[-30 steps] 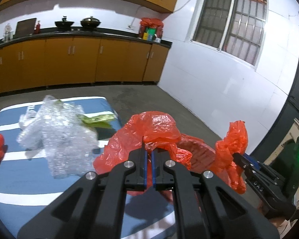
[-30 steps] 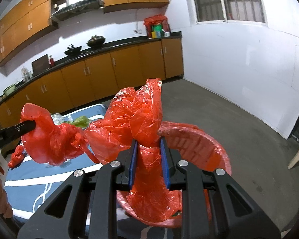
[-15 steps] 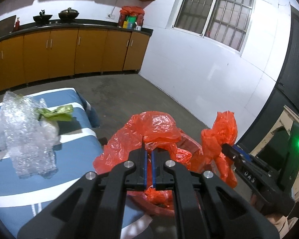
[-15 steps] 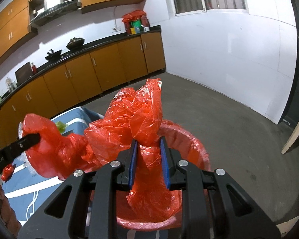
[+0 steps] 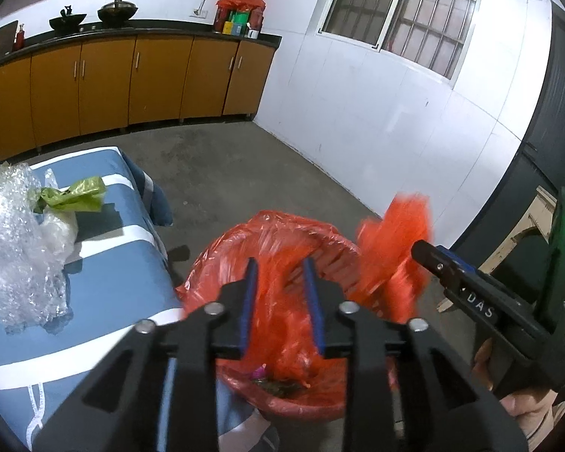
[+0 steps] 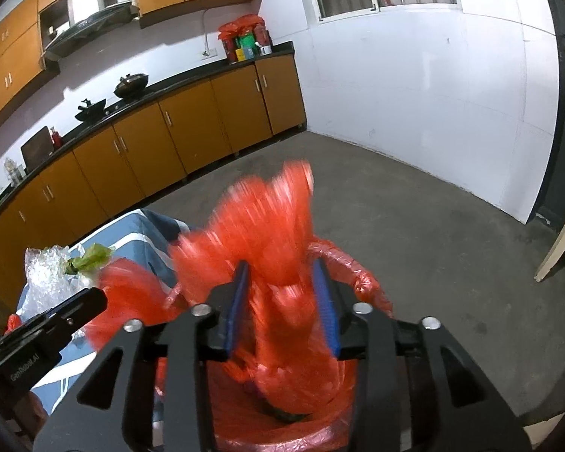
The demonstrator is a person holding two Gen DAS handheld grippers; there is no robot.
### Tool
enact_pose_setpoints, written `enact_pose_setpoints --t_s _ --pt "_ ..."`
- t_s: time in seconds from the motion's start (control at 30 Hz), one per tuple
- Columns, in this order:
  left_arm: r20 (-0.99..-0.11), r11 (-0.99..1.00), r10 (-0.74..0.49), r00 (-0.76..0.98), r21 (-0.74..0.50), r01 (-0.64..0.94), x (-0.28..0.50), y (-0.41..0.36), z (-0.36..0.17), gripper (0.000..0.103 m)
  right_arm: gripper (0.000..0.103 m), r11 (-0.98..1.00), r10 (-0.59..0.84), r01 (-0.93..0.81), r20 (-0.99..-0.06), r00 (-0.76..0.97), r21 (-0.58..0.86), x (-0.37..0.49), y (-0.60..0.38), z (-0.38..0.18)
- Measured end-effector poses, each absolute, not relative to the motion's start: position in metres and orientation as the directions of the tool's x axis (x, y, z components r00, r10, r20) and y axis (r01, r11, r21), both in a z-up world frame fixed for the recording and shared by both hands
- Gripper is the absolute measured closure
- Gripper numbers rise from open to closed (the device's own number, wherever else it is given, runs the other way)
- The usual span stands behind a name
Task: Collect trash
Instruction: 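Open both tools to drop the red bags into the red basket, then move both open tools back over the table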
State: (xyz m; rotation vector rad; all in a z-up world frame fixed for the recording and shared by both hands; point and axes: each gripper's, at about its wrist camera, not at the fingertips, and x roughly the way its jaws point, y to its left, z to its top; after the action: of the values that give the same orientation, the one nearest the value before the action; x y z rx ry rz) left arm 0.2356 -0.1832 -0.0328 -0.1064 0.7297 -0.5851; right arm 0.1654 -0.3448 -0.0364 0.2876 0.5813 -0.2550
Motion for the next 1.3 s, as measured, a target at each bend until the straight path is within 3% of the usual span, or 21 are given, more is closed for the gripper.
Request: enact_pose_setpoints --t_s 0.17,0.27,0.43,0.77,1.3 --pt "-0.597 0.858 -0.506 0.623 -0.268 0.439 0.235 -0.168 -0.034 0.062 0.05 0.926 -0.184 0.335 -0.566 0.804 0.175 0.154 -0.347 -0.038" --pt "-0.584 0.887 -0.455 0.672 -0.233 0.398 0.231 -0.149 -0.033 0.046 0.042 0.926 -0.211 0.347 -0.557 0.803 0.15 0.153 -0.345 -0.035" --pt "-0.585 0.926 -0.374 0.719 -0.199 0.32 0.223 -0.117 -0.034 0.031 0.039 0.935 -0.22 0.335 -0.549 0.806 0.118 0.151 -0.335 -0.034" --pt "-0.577 0.978 -0.205 0.791 -0.142 0.15 0.204 -0.036 -0.04 0.026 0.039 0.97 -0.139 0.225 -0.541 0.829 0.095 0.167 -0.284 -0.03" --pt "-0.533 0.984 0.099 0.84 -0.075 -0.163 0.174 0.117 -0.045 0.022 0.039 0.991 0.132 -0.102 -0.538 0.833 0.086 0.221 -0.131 -0.033"
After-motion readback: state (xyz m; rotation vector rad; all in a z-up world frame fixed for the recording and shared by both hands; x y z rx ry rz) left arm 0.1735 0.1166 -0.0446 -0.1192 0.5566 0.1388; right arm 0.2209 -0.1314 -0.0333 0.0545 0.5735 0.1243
